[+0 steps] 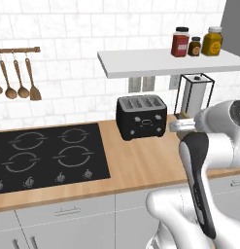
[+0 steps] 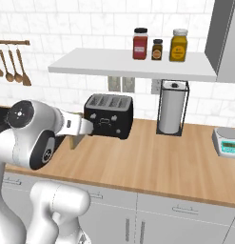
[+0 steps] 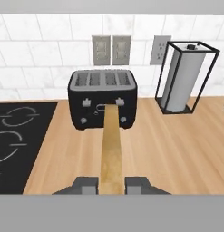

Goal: Start the toaster. Once the lever pops up, take the bread to the plate on the dining counter.

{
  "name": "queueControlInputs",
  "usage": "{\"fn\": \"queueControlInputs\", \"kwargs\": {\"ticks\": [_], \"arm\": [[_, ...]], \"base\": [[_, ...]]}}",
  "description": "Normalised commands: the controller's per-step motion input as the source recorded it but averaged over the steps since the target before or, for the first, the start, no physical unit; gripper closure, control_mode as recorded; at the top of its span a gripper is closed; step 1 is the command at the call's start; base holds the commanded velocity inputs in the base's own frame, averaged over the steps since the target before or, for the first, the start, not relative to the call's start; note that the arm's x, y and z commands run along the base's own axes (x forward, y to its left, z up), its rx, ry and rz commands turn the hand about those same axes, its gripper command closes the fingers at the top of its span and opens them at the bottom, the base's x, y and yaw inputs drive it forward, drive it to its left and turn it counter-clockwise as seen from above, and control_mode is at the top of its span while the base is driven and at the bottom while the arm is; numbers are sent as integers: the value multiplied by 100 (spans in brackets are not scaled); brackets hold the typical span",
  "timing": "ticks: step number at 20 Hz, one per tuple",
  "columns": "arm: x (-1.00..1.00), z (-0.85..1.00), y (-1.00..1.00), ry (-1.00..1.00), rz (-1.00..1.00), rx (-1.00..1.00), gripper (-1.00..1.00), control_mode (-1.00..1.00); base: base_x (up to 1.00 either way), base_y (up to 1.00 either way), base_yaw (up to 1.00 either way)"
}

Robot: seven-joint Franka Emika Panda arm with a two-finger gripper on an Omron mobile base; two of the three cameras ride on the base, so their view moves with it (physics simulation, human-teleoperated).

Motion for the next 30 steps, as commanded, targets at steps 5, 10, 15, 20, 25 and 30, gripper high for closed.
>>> {"fn": "queueControlInputs", "kwargs": {"ticks": [5,10,15,20,25,30], "arm": [[-25,15,2,0,0,0,100,-100],[-13,13,0,0,-2,0,100,-100],[-4,1,0,0,0,0,100,100],[0,0,0,0,0,0,100,100],[0,0,0,0,0,0,100,100],[0,0,0,0,0,0,100,100]], "base": [[0,0,0],[0,0,0],[-42,0,0],[-82,6,14],[-36,27,70],[-16,7,100]]}}
